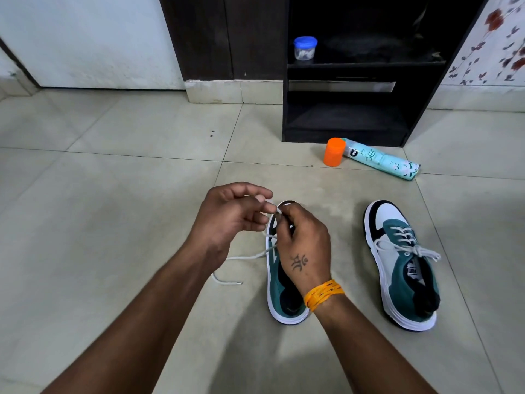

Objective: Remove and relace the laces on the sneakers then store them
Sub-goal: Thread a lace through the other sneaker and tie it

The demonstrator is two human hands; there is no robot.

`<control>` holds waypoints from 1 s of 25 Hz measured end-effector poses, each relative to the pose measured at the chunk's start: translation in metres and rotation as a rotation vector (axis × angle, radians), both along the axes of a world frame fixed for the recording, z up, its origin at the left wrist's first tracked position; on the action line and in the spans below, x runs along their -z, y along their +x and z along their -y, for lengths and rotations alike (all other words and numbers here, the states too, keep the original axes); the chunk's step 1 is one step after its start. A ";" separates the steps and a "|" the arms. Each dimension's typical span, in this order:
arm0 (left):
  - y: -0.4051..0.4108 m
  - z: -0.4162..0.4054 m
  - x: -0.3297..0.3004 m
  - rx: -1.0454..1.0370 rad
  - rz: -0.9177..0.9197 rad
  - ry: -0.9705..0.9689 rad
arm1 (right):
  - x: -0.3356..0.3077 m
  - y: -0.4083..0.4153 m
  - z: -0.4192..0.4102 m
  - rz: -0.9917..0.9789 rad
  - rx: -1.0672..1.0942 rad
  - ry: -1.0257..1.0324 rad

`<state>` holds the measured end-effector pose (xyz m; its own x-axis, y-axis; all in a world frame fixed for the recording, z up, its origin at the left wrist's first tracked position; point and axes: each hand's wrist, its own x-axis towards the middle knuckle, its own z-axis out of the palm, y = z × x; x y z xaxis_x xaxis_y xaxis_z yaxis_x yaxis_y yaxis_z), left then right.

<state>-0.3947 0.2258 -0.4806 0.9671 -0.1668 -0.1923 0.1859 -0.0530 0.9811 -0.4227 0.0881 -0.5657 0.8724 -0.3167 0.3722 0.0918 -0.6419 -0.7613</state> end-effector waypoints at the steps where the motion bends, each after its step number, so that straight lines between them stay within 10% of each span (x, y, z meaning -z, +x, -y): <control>1: 0.000 0.001 -0.001 0.009 -0.018 -0.040 | 0.001 0.000 0.000 0.000 -0.009 0.003; 11: 0.006 0.003 0.035 -0.148 0.116 0.190 | 0.010 -0.028 0.023 -0.099 0.140 0.244; 25: -0.022 0.052 0.072 0.024 0.472 0.547 | 0.047 -0.044 0.023 -0.278 0.129 0.074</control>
<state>-0.4166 0.1743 -0.5529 0.9649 -0.1885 0.1826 -0.2583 -0.5587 0.7881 -0.4666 0.0651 -0.6128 0.8882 -0.4491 0.0970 -0.2052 -0.5767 -0.7908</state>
